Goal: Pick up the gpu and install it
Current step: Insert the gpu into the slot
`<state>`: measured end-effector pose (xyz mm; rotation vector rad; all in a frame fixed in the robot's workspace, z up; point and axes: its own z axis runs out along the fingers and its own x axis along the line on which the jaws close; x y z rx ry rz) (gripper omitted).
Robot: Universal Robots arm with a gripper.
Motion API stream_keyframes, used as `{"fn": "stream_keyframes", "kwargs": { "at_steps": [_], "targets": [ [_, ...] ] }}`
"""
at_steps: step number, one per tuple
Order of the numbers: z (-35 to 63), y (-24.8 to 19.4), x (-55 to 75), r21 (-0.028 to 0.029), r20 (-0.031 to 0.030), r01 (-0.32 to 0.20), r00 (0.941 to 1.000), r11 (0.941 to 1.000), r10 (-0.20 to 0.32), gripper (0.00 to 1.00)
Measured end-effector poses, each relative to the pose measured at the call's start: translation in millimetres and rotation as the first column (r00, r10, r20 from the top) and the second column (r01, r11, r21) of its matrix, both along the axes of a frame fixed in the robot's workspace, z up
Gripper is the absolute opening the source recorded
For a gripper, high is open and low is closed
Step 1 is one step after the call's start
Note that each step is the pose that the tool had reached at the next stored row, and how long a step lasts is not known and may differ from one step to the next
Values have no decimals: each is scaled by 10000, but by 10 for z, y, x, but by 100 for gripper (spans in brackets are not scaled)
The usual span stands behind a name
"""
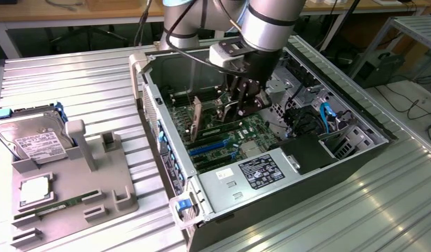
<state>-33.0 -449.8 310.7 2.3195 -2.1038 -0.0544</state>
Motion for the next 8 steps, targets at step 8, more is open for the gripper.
{"fn": "stream_keyframes", "kwargs": {
  "at_steps": [8],
  "targets": [
    [-274,4,-83,17,-63,264,9996,9996,-264,28]
  ]
}}
